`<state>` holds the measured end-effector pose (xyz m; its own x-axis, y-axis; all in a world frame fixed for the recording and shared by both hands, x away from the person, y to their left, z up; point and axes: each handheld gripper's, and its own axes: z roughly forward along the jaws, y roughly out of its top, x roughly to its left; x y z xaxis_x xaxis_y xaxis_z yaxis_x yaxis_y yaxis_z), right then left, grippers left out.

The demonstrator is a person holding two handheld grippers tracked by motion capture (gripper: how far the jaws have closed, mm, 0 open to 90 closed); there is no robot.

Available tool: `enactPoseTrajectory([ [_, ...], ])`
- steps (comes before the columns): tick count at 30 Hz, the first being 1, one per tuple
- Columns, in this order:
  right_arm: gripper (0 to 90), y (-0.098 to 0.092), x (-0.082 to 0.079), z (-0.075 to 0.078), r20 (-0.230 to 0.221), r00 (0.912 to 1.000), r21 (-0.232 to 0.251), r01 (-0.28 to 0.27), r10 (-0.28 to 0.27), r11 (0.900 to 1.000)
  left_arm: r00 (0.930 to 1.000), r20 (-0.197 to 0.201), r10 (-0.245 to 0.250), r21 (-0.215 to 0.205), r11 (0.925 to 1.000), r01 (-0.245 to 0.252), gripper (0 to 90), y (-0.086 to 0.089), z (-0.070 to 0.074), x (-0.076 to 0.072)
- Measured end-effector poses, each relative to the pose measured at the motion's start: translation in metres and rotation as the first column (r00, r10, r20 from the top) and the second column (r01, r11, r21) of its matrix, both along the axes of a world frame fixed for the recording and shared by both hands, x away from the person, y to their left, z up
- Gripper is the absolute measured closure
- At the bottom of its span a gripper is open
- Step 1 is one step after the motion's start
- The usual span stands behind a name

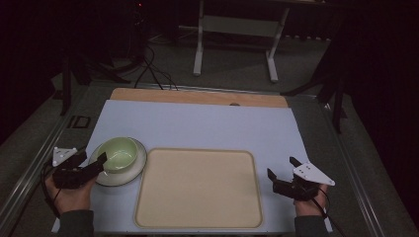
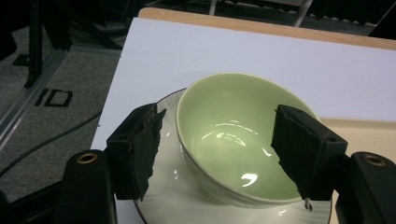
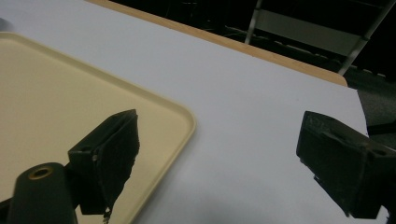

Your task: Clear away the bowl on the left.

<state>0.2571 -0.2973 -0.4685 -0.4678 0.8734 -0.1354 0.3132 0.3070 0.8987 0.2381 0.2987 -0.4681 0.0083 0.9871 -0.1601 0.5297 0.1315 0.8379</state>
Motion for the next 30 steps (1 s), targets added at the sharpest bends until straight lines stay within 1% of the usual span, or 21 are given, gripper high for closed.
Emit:
enactPoseTrajectory([
  [2, 12.7, 0.0, 0.0, 0.0, 0.006, 1.0, -0.004, -0.002, 0.002, 1.0, 1.0, -0.004, 0.001, 0.01, 0.9999, -0.001, 33.0, 0.0, 0.0, 0.003],
  [5, 12.7, 0.0, 0.0, 0.0, 0.008, 1.0, -0.006, -0.005, 0.005, 1.0, 1.0, -0.008, -0.002, 0.013, 0.9999, 0.002, 33.0, 0.0, -0.001, 0.006],
  [6, 12.7, 0.0, 0.0, 0.0, 0.009, 0.9999, -0.007, -0.004, 0.004, 1.0, 0.9999, -0.016, -0.003, 0.021, 0.9998, 0.003, 33.0, 0.0, -0.002, 0.011],
  [13, 12.7, 0.001, 0.0, 0.0, 0.012, 0.9999, -0.01, -0.004, 0.004, 1.0, 0.9992, -0.04, 0.01, 0.033, 0.9994, -0.008, 33.1, 0.002, -0.008, 0.022],
  [16, 12.7, 0.001, 0.0, 0.0, 0.011, 0.9999, -0.012, -0.003, 0.003, 1.0, 0.9985, -0.052, 0.017, 0.032, 0.9994, -0.016, 33.2, 0.003, -0.011, 0.026],
  [18, 12.7, 0.001, 0.0, 0.0, 0.011, 0.9999, -0.014, -0.002, 0.002, 1.0, 0.9978, -0.061, 0.024, 0.02, 0.9995, -0.023, 33.2, 0.004, -0.013, 0.029],
  [21, 12.7, 0.001, 0.0, 0.0, 0.014, 0.9999, -0.015, -0.001, 0.001, 1.0, 0.9966, -0.076, 0.033, 0.022, 0.9993, -0.031, 33.5, 0.005, -0.016, 0.032],
  [23, 12.7, 0.001, 0.0, 0.0, 0.014, 0.9999, -0.015, -0.001, 0.001, 1.0, 0.9963, -0.079, 0.034, 0.022, 0.9992, -0.032, 33.7, 0.005, -0.017, 0.033],
  [24, 12.7, 0.001, 0.0, 0.0, 0.014, 0.9999, -0.015, -0.001, 0.001, 1.0, 0.9955, -0.087, 0.038, 0.025, 0.9991, -0.036, 33.7, 0.005, -0.019, 0.035],
  [29, 12.7, 0.001, -0.001, 0.001, 0.018, 0.9998, -0.012, -0.003, 0.003, 1.0, 0.9933, -0.103, 0.052, 0.019, 0.9986, -0.05, 33.9, 0.005, -0.021, 0.037],
  [30, 12.7, 0.001, -0.001, 0.001, 0.018, 0.9998, -0.011, -0.003, 0.003, 1.0, 0.9916, -0.115, 0.059, 0.02, 0.9982, -0.057, 33.9, 0.006, -0.023, 0.039],
])
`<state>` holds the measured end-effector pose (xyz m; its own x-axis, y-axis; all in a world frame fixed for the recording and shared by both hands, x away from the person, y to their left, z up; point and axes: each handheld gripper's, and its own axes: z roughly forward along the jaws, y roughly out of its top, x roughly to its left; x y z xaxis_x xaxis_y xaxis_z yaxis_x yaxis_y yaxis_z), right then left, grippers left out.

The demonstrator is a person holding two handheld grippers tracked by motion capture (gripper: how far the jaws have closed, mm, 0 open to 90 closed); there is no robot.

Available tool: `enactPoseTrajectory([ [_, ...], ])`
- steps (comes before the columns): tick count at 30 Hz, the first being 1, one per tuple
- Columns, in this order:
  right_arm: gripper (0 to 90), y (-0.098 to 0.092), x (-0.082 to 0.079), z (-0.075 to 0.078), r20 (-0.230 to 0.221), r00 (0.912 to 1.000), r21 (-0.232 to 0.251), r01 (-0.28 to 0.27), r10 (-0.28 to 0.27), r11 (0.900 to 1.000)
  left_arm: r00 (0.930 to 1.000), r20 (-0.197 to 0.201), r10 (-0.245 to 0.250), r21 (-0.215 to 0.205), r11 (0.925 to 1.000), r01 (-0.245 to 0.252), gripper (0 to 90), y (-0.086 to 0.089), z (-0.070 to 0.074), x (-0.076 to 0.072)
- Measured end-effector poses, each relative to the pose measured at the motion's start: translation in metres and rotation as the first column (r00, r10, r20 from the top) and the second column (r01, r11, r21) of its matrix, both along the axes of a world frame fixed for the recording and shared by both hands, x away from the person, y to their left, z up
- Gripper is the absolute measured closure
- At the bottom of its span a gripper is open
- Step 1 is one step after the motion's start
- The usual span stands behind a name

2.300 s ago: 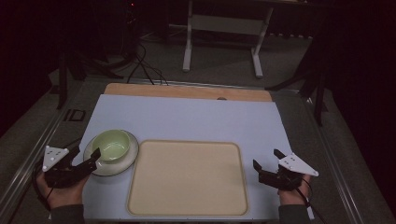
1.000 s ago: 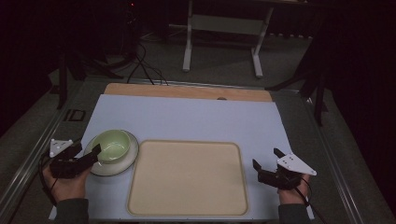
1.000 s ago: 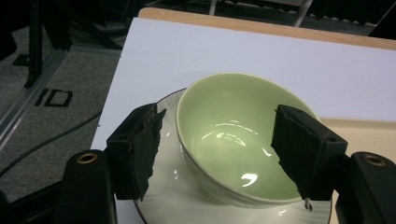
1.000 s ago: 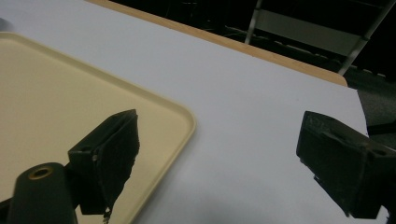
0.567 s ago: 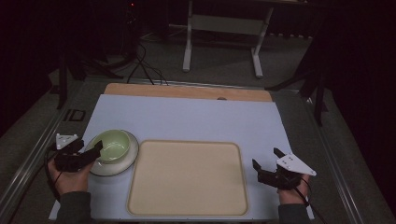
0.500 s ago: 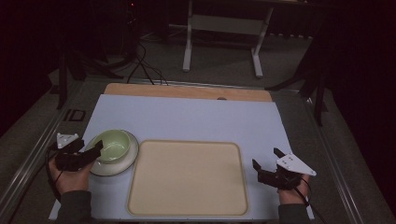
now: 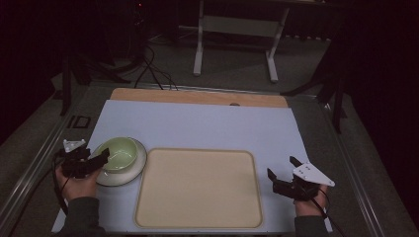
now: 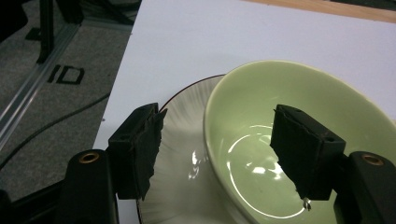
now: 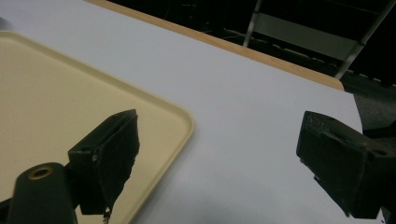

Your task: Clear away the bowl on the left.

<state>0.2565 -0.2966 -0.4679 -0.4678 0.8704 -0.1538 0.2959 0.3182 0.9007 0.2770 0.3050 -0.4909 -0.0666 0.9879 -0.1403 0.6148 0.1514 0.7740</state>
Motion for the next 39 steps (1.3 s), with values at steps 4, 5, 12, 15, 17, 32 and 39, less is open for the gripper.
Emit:
enactPoseTrajectory([
  [4, 12.7, 0.0, 0.0, 0.0, 0.0, 1.0, -0.003, 0.0, 0.0, 1.0, 0.9996, -0.027, -0.003, 0.006, 1.0, 0.003, 36.0, -0.001, -0.003, 0.004],
  [5, 12.7, 0.0, 0.0, 0.0, 0.0, 1.0, -0.004, 0.0, 0.0, 1.0, 0.9994, -0.036, -0.004, 0.008, 1.0, 0.005, 36.8, -0.001, -0.004, 0.005],
  [12, 12.7, 0.0, 0.0, 0.0, 0.001, 1.0, -0.005, 0.001, -0.001, 1.0, 0.9955, -0.094, -0.011, -0.005, 0.9999, 0.01, 46.1, -0.001, -0.009, 0.009],
  [15, 12.7, 0.0, 0.0, 0.0, 0.001, 1.0, -0.006, 0.0, 0.0, 1.0, 0.9936, -0.113, -0.012, -0.036, 0.9993, 0.008, 52.7, 0.001, -0.011, 0.009],
  [17, 12.7, 0.0, 0.0, 0.0, 0.001, 1.0, -0.007, -0.001, 0.001, 1.0, 0.9925, -0.122, -0.014, -0.058, 0.9983, 0.007, 55.9, 0.003, -0.013, 0.01],
  [32, 12.8, 0.0, 0.0, 0.0, 0.002, 1.0, -0.012, -0.003, 0.003, 1.0, 0.9883, -0.144, -0.05, -0.132, 0.9908, 0.031, 71.3, 0.005, -0.016, 0.015],
  [39, 12.7, 0.0, 0.0, 0.0, 0.001, 1.0, -0.014, -0.003, 0.003, 1.0, 0.9871, -0.145, -0.067, -0.201, 0.9788, 0.037, 72.4, 0.012, -0.018, 0.018],
])
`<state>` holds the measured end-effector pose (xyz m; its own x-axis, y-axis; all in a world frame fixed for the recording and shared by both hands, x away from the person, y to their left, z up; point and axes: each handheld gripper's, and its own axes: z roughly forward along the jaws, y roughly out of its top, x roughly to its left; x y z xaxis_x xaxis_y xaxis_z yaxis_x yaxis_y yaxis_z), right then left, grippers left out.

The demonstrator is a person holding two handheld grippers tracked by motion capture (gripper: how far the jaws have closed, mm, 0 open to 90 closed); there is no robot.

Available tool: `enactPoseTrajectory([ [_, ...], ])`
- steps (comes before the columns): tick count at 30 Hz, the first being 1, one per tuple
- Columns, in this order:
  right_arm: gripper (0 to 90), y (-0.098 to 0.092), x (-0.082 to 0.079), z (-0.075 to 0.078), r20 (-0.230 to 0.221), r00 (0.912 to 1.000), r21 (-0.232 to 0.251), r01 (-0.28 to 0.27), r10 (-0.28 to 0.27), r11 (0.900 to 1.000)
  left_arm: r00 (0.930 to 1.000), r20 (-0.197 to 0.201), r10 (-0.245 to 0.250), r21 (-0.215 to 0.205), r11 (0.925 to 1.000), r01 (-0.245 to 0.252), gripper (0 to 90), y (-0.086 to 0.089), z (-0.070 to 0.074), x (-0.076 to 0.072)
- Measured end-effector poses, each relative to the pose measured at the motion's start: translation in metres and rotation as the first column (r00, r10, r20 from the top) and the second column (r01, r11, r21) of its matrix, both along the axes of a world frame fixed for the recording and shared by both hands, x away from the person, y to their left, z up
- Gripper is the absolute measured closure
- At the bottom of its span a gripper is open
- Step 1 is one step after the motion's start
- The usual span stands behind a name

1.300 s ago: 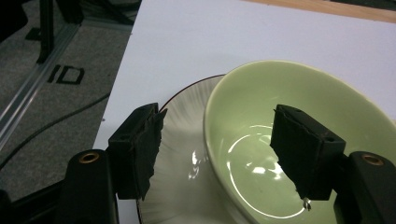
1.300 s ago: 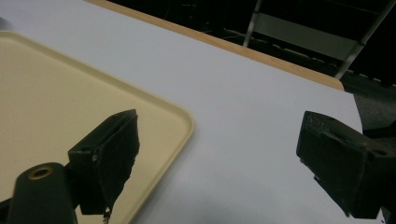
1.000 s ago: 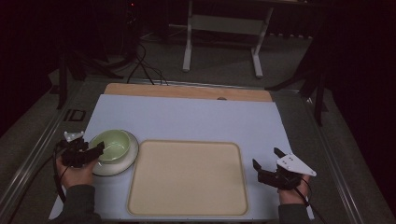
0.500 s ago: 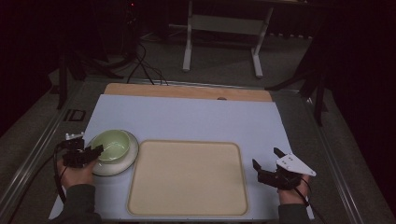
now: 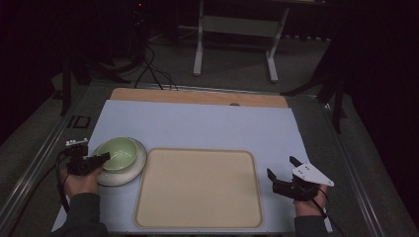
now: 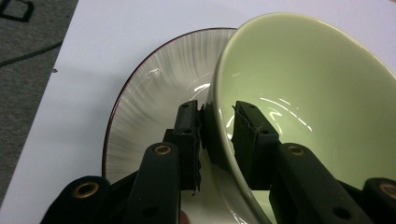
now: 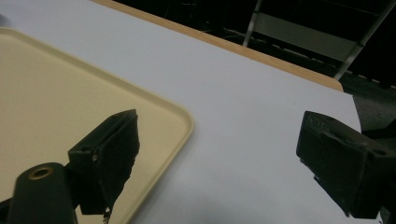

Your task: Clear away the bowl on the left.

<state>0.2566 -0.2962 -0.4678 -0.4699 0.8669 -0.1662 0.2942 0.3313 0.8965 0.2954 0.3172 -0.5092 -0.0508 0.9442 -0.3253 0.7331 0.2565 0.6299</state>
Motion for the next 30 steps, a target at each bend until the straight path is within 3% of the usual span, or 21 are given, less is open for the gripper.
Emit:
enactPoseTrajectory([
  [9, 12.8, 0.0, 0.0, 0.0, -0.001, 1.0, 0.0, 0.0, 0.0, 1.0, 0.9999, -0.013, -0.006, -0.057, 0.9984, 0.005, 77.0, 0.007, 0.0, 0.002],
  [13, 12.8, 0.0, 0.0, 0.0, -0.005, 1.0, -0.004, 0.002, -0.002, 1.0, 0.9998, -0.015, -0.01, -0.06, 0.9982, 0.009, 80.7, 0.008, 0.0, 0.002],
  [19, 12.8, 0.0, 0.0, 0.0, -0.001, 1.0, -0.001, 0.002, -0.002, 1.0, 0.9996, -0.021, -0.017, -0.059, 0.9981, 0.016, 81.2, 0.009, 0.0, 0.001],
  [27, 13.4, -0.001, 0.0, 0.001, 0.005, 0.9999, 0.006, 0.009, -0.009, 1.0, 0.9997, -0.006, -0.023, -0.121, 0.9924, 0.022, 80.8, 0.013, 0.0, 0.0],
  [30, 13.5, -0.001, 0.0, 0.001, 0.01, 0.9999, 0.006, 0.012, -0.012, 1.0, 0.9998, -0.004, -0.019, -0.126, 0.9918, 0.018, 80.8, 0.013, 0.0, -0.001],
])
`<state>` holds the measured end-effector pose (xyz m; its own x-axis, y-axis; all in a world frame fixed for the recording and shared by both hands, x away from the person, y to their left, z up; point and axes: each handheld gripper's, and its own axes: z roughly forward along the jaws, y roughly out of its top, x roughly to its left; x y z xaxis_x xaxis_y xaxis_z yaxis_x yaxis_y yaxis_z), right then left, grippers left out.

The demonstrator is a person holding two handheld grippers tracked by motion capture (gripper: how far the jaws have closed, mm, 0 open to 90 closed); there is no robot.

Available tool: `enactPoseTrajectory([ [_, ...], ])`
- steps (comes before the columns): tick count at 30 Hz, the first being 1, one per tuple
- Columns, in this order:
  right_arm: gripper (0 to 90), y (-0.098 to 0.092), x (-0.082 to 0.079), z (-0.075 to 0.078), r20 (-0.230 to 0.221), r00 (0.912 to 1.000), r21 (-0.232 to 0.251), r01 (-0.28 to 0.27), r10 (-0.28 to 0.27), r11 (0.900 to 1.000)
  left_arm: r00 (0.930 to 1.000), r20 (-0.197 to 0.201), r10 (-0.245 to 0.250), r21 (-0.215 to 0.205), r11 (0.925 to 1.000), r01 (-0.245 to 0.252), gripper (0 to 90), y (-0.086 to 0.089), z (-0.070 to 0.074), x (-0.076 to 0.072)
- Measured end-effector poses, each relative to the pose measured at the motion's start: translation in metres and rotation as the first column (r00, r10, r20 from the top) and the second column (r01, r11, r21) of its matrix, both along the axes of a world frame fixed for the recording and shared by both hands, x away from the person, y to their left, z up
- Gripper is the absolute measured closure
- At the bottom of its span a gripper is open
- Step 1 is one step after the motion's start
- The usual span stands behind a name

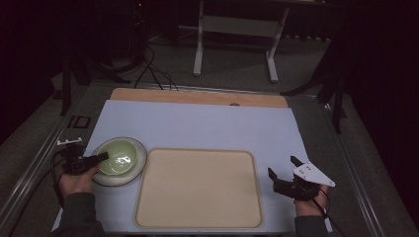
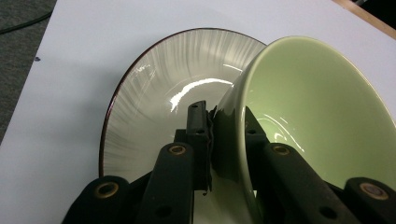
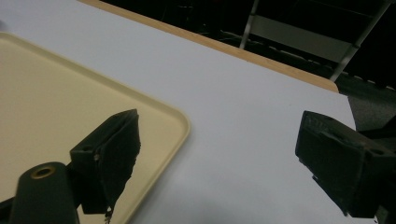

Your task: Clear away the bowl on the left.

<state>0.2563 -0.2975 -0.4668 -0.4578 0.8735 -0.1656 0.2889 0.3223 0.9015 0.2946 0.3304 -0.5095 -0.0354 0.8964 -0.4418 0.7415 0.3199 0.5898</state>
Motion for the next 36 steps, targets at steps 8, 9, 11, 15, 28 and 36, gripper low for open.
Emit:
enactPoseTrajectory([
  [8, 13.5, -0.001, 0.0, 0.0, 0.003, 1.0, 0.001, 0.0, 0.0, 1.0, 0.9989, 0.04, 0.023, -0.035, 0.9991, -0.021, 80.9, 0.002, 0.004, -0.004],
  [9, 13.5, -0.001, 0.0, 0.0, 0.002, 1.0, 0.001, 0.0, 0.0, 1.0, 0.9987, 0.044, 0.026, -0.038, 0.999, -0.024, 80.9, 0.002, 0.004, -0.004],
  [11, 13.5, -0.001, 0.0, 0.0, 0.002, 1.0, 0.002, 0.001, -0.001, 1.0, 0.9985, 0.047, 0.03, -0.04, 0.9988, -0.028, 80.9, 0.003, 0.005, -0.005],
  [15, 13.5, -0.001, 0.0, 0.0, 0.003, 1.0, 0.003, 0.001, -0.001, 1.0, 0.9981, 0.052, 0.033, -0.039, 0.9988, -0.031, 80.9, 0.002, 0.006, -0.005],
  [28, 13.5, -0.001, 0.0, 0.001, 0.005, 1.0, 0.006, 0.002, -0.002, 1.0, 0.9936, 0.112, 0.012, -0.035, 0.9993, -0.008, 80.7, -0.007, 0.021, -0.01],
  [36, 13.5, -0.002, 0.0, 0.001, 0.007, 1.0, 0.007, 0.003, -0.003, 1.0, 0.9905, 0.137, -0.006, -0.031, 0.9995, 0.011, 80.7, -0.014, 0.029, -0.011],
])
